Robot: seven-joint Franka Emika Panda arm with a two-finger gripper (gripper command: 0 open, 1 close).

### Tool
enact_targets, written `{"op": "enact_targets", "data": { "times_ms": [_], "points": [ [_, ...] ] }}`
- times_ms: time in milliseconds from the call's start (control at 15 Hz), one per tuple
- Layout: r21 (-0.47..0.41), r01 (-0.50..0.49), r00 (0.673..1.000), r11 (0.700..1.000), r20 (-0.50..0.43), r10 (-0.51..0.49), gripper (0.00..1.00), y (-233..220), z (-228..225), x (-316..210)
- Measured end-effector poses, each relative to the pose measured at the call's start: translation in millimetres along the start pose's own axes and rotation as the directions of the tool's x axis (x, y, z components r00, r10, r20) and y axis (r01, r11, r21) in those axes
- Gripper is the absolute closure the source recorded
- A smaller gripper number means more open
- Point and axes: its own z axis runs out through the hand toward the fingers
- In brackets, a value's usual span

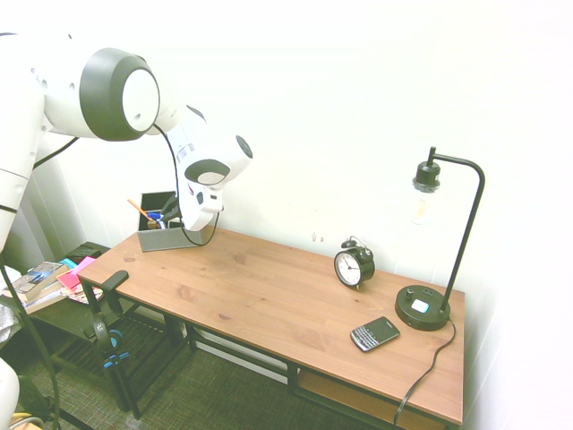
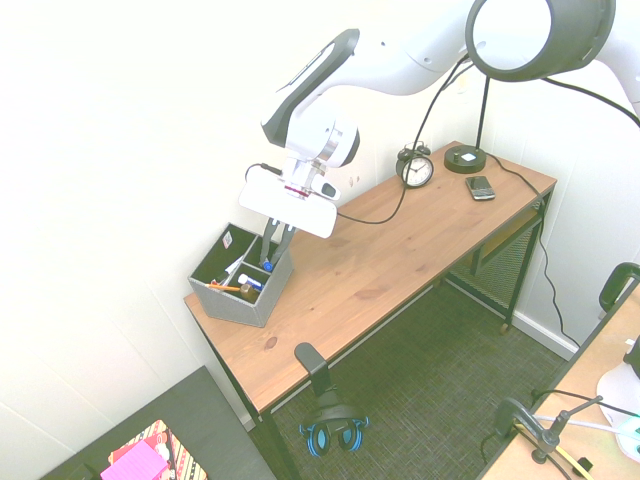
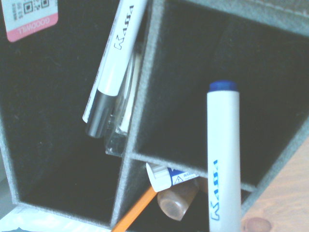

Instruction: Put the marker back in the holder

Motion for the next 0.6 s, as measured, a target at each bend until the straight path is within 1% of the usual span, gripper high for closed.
{"op": "enact_targets", "data": {
  "times_ms": [333, 600],
  "points": [
    [0.014, 0.039, 0.999, 0.999, -0.003, -0.039, 0.00, -1, -4, 4],
    [0.040, 0.083, 0.997, 0.996, -0.010, -0.082, 0.00, -1, -22, -3]
  ]
}}
